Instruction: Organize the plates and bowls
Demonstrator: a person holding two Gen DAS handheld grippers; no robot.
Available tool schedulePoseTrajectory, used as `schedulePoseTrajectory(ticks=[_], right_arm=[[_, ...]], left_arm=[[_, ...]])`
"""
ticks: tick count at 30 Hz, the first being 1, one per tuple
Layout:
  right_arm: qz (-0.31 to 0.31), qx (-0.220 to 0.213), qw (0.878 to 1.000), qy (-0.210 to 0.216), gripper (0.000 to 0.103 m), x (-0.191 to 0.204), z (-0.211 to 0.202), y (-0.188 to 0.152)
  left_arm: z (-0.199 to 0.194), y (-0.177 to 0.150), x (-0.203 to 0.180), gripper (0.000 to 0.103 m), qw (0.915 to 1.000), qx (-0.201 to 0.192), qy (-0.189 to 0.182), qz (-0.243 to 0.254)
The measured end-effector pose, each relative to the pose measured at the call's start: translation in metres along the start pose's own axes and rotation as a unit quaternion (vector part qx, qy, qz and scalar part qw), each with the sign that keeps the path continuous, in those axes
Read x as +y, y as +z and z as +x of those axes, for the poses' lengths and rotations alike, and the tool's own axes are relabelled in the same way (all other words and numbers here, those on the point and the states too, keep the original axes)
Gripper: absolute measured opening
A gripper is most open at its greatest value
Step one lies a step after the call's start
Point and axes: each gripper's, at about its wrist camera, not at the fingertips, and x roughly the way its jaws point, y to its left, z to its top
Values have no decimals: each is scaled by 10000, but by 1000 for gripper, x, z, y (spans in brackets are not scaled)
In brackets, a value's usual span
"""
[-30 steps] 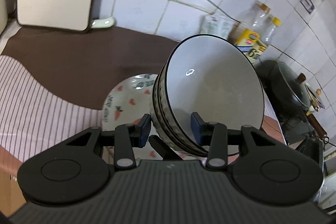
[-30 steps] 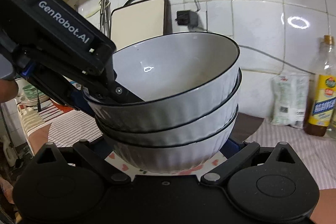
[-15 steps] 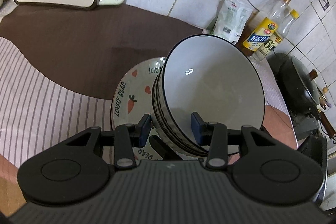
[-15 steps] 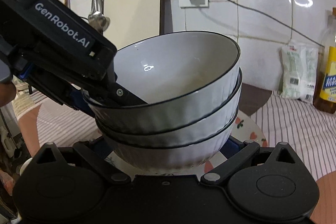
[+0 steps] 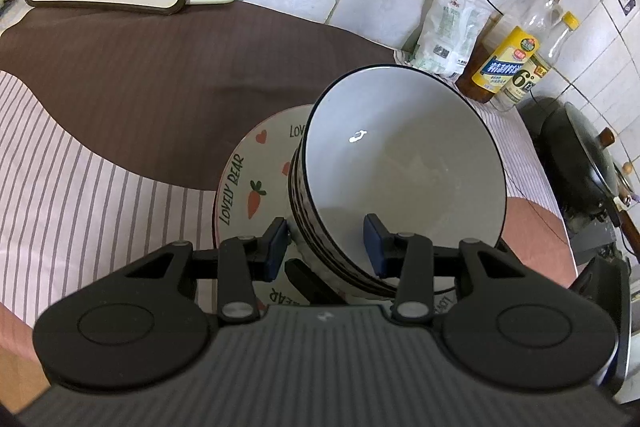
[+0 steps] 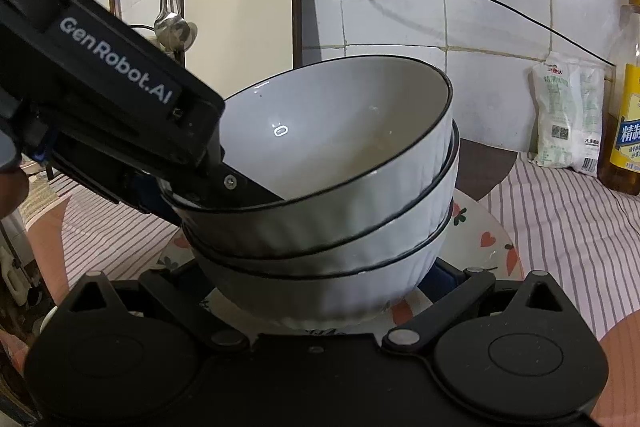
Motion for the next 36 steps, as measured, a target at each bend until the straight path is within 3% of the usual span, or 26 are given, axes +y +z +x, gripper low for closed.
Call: schedulePoseTrajectory(ticks=[12, 15, 17, 25, 31, 36], right_arm=[[-156, 392, 9991, -82, 103, 4, 2, 5], [-289, 742, 9964, -296, 103, 10, 5, 8], [-418, 759, 9950, -498, 103, 15, -2, 9], [-194, 544, 9963, -635, 103, 16, -55, 21], [530, 375, 9955, -695, 103, 2, -101, 35], [511, 278, 9929, -1039, 103, 4, -141, 51]], left_arm=[[1, -1, -3, 40, 9996, 127, 164, -208], [0, -3, -7, 43, 9994, 54, 315, -147], [-4, -5, -11, 47, 9988, -57, 482, -52], [-43, -8, -31, 60, 9958, -492, 692, 355], [-86, -17, -50, 65, 9929, -770, 714, 567], [-128, -26, -72, 65, 9879, -939, 973, 760]])
